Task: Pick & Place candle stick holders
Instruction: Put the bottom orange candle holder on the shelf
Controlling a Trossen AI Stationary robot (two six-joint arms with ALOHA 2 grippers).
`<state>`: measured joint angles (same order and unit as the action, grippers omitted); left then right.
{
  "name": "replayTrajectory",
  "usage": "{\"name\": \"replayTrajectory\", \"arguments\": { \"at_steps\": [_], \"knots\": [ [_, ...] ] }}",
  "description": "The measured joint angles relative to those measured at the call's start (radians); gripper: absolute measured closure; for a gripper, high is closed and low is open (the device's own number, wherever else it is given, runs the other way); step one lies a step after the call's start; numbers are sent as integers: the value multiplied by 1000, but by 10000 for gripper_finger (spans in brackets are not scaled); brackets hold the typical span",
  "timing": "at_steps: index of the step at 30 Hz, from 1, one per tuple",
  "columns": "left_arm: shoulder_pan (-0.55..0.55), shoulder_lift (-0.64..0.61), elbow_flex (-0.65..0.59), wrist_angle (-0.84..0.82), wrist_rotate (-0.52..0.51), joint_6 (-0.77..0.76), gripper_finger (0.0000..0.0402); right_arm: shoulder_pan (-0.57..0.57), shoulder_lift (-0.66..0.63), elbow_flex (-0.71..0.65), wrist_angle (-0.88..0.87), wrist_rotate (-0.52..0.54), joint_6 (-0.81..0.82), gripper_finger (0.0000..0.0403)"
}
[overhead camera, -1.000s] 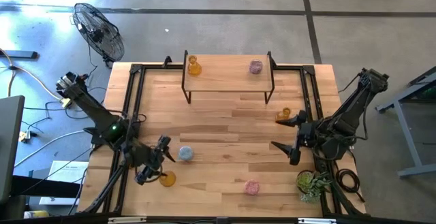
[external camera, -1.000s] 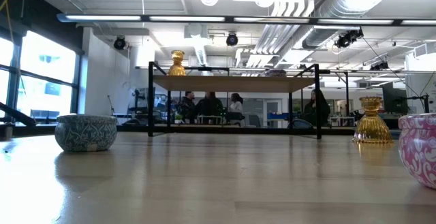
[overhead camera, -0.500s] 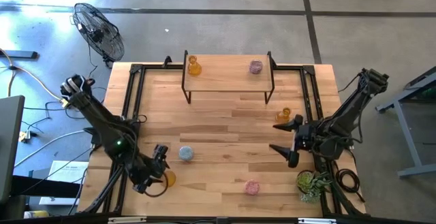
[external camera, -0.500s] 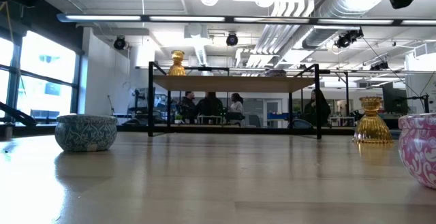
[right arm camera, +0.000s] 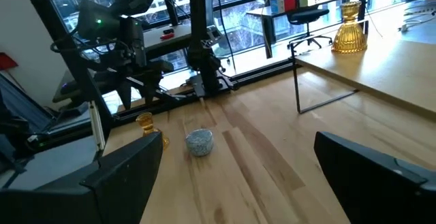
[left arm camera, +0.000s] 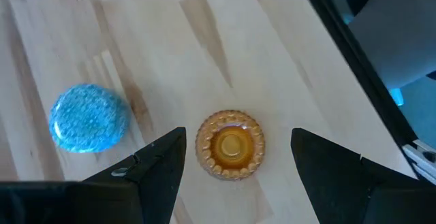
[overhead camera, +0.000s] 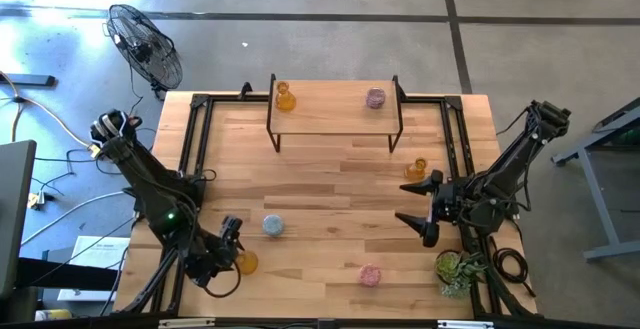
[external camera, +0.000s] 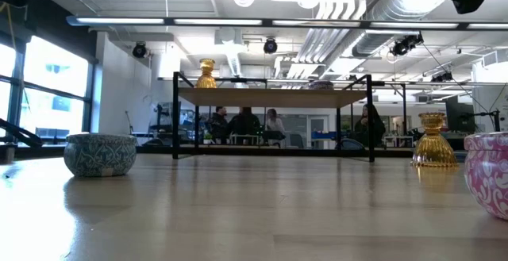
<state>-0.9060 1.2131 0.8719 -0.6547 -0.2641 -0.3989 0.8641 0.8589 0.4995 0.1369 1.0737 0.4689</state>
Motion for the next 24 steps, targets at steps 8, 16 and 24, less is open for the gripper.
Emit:
{"name": "replayTrajectory", "arguments": {
  "at_steps": [8, 16, 24],
  "knots": [
    [-15, 28, 0, -14, -3, -2, 140, 0, 51, 0, 3, 12, 64, 24],
    [-65, 68, 0, -24, -9, -3, 140, 0, 122, 0, 3, 16, 162, 24],
    [-63, 84, 0, -30, -74, 0, 140, -1, 149, 0, 78, 13, 148, 24]
  ]
}}
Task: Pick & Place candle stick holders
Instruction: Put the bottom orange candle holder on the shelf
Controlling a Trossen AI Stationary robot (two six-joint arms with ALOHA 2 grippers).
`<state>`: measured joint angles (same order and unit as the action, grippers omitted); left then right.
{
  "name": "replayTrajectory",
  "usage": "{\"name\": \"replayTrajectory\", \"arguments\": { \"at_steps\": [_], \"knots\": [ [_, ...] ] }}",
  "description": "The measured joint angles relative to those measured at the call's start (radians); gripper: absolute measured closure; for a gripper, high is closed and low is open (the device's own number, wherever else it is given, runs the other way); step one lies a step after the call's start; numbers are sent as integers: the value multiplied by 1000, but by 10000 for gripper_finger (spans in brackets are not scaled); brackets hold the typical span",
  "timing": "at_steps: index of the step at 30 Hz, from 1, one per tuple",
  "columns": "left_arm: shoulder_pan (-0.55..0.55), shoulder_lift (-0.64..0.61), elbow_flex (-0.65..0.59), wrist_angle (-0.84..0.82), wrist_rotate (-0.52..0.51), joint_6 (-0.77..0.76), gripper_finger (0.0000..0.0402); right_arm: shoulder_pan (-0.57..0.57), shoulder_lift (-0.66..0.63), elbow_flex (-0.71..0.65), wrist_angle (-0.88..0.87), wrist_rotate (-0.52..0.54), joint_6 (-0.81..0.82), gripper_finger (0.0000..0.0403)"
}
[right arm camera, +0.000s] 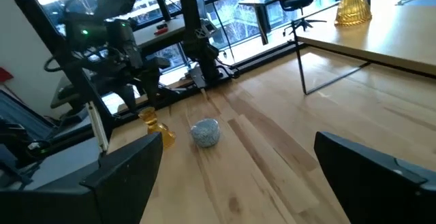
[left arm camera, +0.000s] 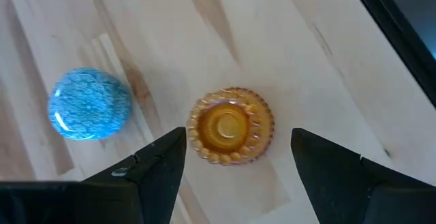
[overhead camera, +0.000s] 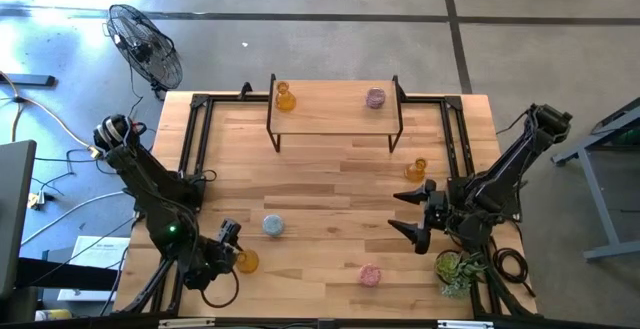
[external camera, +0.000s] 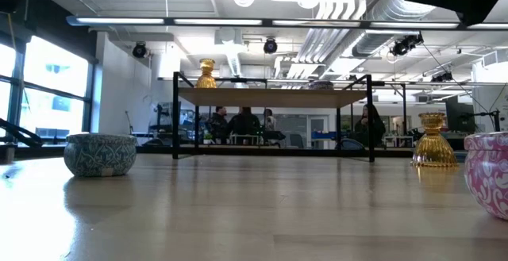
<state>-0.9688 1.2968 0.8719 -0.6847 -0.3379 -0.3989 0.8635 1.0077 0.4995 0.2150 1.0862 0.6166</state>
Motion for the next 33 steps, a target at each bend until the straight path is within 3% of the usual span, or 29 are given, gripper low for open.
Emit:
{"name": "replayTrajectory", "arguments": {
  "at_steps": [11, 14, 33],
  "knots": [
    [0, 0, 0, 4, -45, -6, 140, 0, 2, 0, 72, -21, -101, 24],
    [0, 0, 0, 7, -69, -72, 140, 0, 2, 0, 72, -23, -101, 24],
    [0, 89, 0, 7, -30, -133, 140, 0, 1, 0, 71, -24, -101, 24]
  ]
}}
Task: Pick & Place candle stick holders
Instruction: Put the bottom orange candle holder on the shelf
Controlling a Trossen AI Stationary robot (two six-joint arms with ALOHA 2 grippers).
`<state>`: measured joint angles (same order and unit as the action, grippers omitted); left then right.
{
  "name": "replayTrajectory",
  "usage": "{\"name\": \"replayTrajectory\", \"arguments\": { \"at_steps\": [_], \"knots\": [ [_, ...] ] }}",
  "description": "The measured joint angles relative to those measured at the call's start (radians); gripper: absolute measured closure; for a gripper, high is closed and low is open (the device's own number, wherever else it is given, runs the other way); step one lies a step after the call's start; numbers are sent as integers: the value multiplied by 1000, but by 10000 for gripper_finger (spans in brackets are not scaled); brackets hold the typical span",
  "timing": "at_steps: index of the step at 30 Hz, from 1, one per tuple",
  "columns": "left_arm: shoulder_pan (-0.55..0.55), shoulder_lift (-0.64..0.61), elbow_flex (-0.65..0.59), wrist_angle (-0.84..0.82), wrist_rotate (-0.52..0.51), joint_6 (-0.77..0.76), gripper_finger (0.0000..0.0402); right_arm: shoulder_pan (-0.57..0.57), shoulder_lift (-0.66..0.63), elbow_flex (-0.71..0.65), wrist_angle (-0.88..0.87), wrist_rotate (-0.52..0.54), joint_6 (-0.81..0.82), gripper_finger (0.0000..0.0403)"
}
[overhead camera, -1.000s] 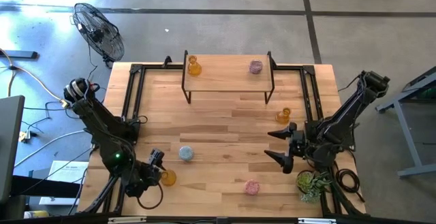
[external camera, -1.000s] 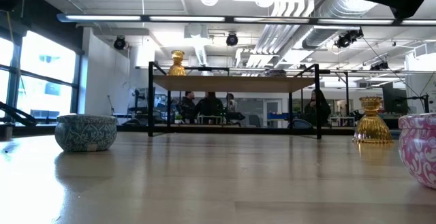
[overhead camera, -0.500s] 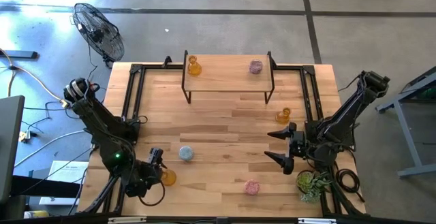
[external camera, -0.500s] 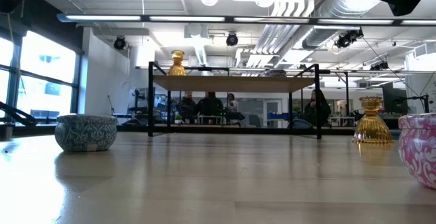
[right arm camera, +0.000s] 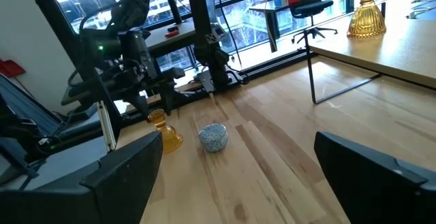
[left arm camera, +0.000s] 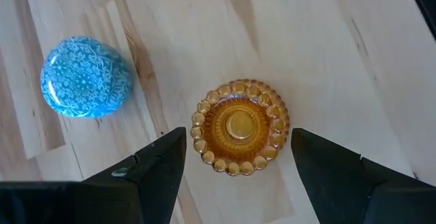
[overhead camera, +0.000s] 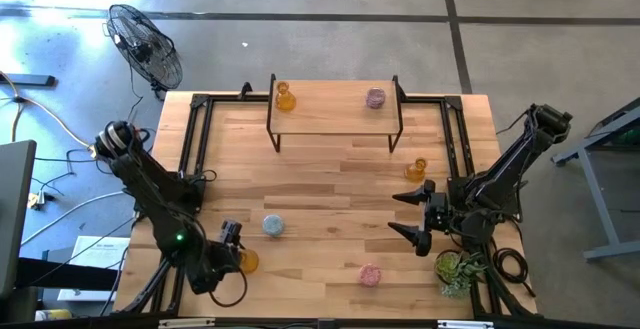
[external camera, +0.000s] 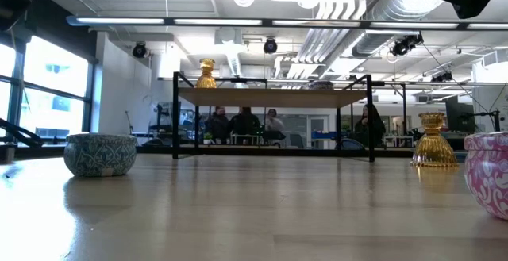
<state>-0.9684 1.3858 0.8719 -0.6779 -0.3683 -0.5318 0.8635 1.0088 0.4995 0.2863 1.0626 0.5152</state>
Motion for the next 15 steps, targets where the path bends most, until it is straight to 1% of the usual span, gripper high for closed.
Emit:
{"name": "replayTrajectory", "arguments": {
  "at_steps": [6, 15],
  "knots": [
    [0, 8, 0, 38, -17, 4, 140, 0, 0, 0, 0, 0, 0, 24],
    [0, 8, 0, 47, -27, 4, 140, 0, 0, 0, -1, 0, 0, 24]
  ]
}}
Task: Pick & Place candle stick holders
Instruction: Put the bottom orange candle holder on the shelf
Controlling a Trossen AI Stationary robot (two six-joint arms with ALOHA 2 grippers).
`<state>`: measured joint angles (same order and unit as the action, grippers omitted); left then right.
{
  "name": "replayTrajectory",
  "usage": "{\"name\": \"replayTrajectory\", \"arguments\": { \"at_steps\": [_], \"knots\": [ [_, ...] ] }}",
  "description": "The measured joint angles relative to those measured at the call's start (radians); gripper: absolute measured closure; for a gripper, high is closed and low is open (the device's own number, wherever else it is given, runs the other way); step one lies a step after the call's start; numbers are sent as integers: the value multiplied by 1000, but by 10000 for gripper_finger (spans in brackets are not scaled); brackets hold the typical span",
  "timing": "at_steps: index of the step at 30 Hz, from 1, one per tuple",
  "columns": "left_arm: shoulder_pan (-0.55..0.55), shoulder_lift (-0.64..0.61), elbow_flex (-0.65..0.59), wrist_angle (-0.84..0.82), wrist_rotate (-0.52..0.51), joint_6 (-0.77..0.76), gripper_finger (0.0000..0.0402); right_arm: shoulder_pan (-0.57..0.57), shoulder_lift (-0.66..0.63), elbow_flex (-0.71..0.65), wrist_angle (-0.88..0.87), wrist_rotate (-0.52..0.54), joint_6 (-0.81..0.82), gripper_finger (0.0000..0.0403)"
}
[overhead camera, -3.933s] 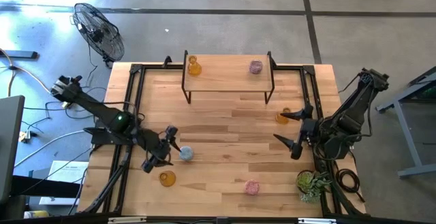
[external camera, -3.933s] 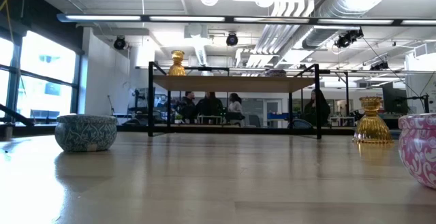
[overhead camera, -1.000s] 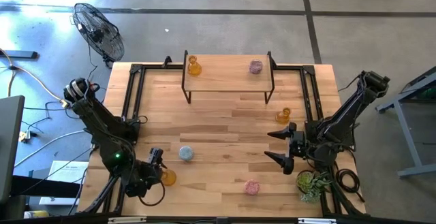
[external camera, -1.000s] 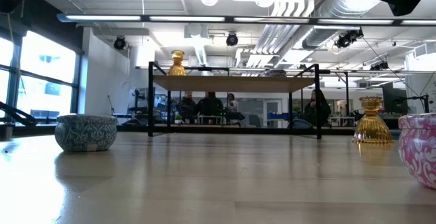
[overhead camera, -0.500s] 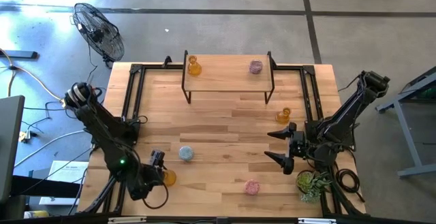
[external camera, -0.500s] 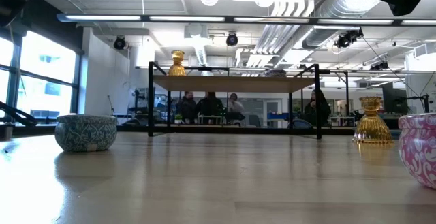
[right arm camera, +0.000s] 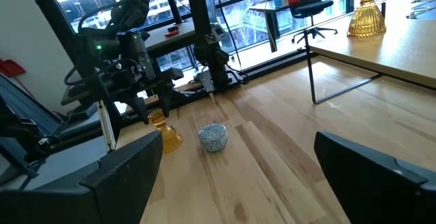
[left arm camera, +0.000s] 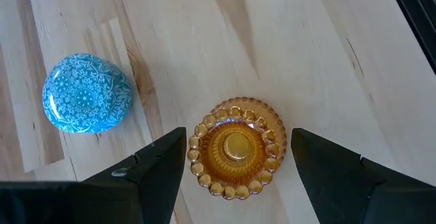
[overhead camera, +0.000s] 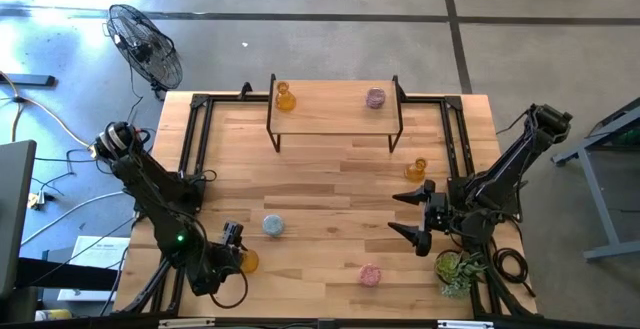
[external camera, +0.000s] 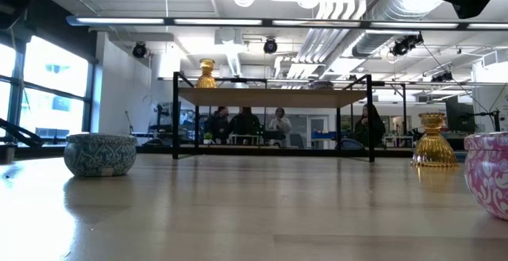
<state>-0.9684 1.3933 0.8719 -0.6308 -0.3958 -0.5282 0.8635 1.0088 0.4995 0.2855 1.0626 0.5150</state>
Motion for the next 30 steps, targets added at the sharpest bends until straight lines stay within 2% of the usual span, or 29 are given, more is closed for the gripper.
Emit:
{"name": "replayTrajectory", "arguments": {
  "at_steps": [12, 16, 22, 30],
  "knots": [
    [0, 0, 0, 0, -8, 0, 142, 0, 0, 0, 0, -1, 0, 24],
    [0, 0, 0, 0, -8, 0, 166, 0, 0, 0, 0, -1, 0, 24],
    [0, 0, 0, 0, -4, 0, 233, 0, 0, 0, 0, -2, 0, 24],
    [0, -1, 0, 0, -11, 0, 236, 0, 0, 0, 0, -13, 0, 24]
  ]
}}
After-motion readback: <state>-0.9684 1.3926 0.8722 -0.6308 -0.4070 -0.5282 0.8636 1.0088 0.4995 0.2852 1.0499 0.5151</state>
